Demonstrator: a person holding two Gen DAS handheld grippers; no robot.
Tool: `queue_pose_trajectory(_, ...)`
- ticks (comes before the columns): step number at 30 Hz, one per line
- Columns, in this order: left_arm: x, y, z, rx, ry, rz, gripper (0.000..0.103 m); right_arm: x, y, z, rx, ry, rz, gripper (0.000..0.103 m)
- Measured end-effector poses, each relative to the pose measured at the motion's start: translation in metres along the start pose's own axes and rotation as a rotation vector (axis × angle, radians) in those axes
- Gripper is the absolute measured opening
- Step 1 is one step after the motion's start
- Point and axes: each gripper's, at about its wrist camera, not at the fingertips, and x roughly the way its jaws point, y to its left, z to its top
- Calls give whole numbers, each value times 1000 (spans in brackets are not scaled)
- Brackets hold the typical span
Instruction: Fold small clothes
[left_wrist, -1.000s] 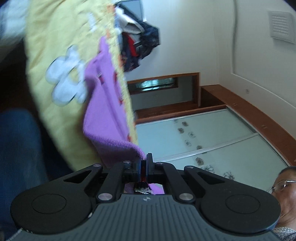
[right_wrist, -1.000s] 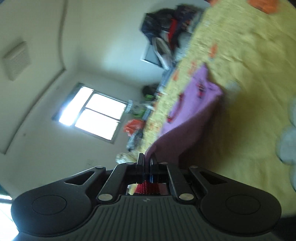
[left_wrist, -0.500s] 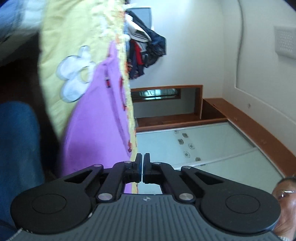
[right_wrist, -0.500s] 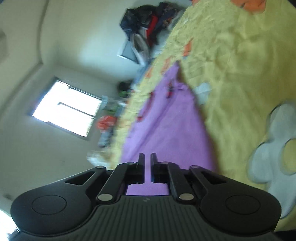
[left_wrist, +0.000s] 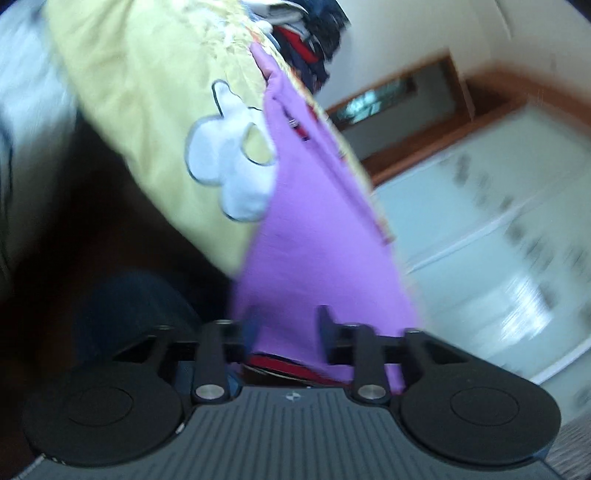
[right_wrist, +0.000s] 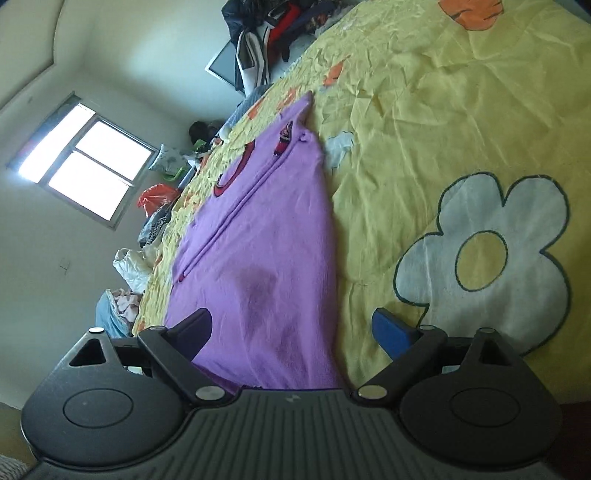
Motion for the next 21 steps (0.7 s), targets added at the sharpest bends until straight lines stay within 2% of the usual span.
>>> queue_pose_trajectory(3,19,5,14,107,69,-2,64,7,5,3,-29,14,-1,95)
queue_pose_trajectory(4,28,7,17,128,88,-12,73,8,6,3,-34,15,-4,95)
queue_pose_trajectory(6,43,12,21,144,117,-38,73,10,8,5,-33,17,-13,95)
queue_pose_trajectory(10,54,6,15,169,87,-128,69,10,13,2,-52,22,-36,95)
queue_pose_trajectory(12,60,5,12,178,78,-123,68,11,12,2,-53,17,-29,95)
queue_pose_trajectory(16,75,14,-1,150,133,-92,66,14,12,6,-84,26,-29,95)
queue_pose_trajectory(18,78,11,-6,151,172,-108,37,16,14,9,-110,29,-34,95)
queue_pose_trajectory(19,80,9,-7,158,181,-92,8,18,13,12,-111,27,-28,95)
queue_pose_trajectory(20,79,7,-8,170,183,-84,1,19,12,17,-107,18,-17,95)
queue_pose_trajectory(21,76,6,-8,178,170,-83,1,21,10,22,-101,4,-10,95)
